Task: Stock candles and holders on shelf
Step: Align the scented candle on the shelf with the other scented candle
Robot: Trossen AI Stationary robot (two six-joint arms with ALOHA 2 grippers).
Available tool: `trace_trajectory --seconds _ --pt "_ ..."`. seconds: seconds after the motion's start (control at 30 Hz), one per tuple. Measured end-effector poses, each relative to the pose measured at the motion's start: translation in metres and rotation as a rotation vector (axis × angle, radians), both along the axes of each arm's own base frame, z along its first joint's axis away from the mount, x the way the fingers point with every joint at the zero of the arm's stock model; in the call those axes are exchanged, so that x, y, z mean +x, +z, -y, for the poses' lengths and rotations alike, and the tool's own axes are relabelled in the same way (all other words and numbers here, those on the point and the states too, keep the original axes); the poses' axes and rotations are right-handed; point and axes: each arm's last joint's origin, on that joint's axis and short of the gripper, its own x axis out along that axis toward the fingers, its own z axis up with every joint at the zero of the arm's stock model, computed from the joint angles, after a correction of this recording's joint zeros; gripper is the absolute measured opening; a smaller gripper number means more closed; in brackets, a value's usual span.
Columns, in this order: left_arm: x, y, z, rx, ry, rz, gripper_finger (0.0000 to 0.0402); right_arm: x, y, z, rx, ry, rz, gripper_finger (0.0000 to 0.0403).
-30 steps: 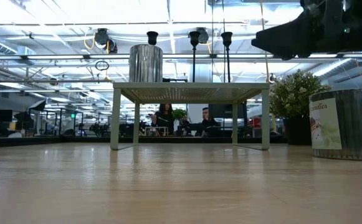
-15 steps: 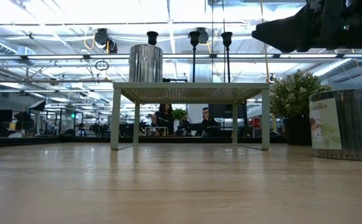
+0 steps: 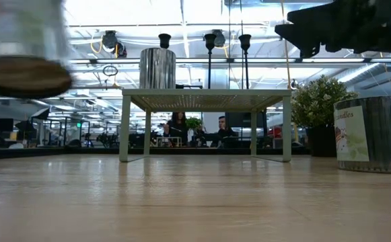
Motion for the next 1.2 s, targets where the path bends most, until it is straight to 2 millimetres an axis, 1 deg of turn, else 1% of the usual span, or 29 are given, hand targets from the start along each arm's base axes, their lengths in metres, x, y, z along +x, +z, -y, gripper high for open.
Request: trace_trajectory --seconds 0.13,0.23,0.33,0.5,0.6,0.7,0.83,0.93,1.07,1.2 --pt "0.016 0.009 -0.025 0.070 -0.114 0.052 0.0003 0.000 0.000 0.000 0.002 0.007 0.000 0.0222" --pt "0.031 0.025 -0.043 0.112 -0.156 0.157 0.0003 0.000 0.000 0.000 0.008 0.009 0.000 0.0222" --pt "0.047 0.035 -0.063 0.200 -0.176 0.205 0.0003 0.000 0.000 0.000 0.003 0.008 0.000 0.0222" --pt "0.090 0.049 -0.084 0.302 -0.224 0.267 0.0003 0.000 0.000 0.000 -0.039 -0.011 0.002 0.0222" --pt "0.120 0.058 -0.094 0.342 -0.252 0.299 0.0003 0.000 0.000 0.000 -0.048 -0.012 0.001 0.0222" --pt "0.142 0.066 -0.108 0.380 -0.275 0.272 0.0003 0.000 -0.002 0.000 -0.054 -0.012 -0.019 0.0222" --pt "0.158 0.082 -0.131 0.395 -0.232 0.267 0.0003 -0.001 -0.004 0.001 -0.057 -0.034 -0.054 0.0222" --pt "0.162 0.087 -0.153 0.380 -0.162 0.243 0.0003 -0.003 -0.005 0.004 -0.032 -0.107 -0.088 0.0222" --pt "0.168 0.077 -0.180 0.316 -0.108 0.197 0.0003 -0.008 -0.007 0.005 -0.055 -0.102 -0.151 0.0222" --pt "0.175 0.067 -0.195 0.311 -0.080 0.177 0.0003 -0.013 -0.010 0.005 -0.068 -0.083 -0.207 0.0222"
